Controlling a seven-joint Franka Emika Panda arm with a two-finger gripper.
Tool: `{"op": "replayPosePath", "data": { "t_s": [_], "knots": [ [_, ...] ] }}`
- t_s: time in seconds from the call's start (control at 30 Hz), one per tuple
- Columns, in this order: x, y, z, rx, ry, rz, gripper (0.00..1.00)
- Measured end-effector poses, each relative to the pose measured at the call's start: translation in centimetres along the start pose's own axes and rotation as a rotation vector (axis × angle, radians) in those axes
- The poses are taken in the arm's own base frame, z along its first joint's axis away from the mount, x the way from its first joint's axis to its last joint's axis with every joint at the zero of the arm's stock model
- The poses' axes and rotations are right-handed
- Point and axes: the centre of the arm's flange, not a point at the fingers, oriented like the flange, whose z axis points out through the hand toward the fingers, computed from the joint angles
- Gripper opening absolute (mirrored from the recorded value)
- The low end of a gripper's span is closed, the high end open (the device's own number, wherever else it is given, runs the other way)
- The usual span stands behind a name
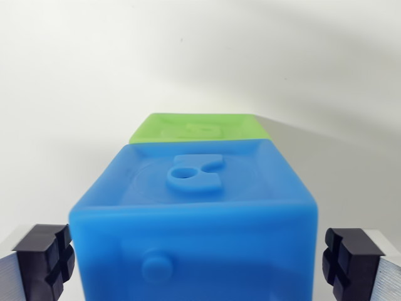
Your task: Stack cube
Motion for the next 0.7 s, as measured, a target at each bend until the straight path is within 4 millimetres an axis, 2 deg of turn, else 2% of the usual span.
{"op": "replayPosePath", "data": {
  "t_s": [0.43,0.7],
  "knots": [
    [0.0,0.0,-2.9,0.001,0.003,0.000,1.00],
    [0.0,0.0,-5.7,0.001,0.005,0.000,1.00]
  ]
}}
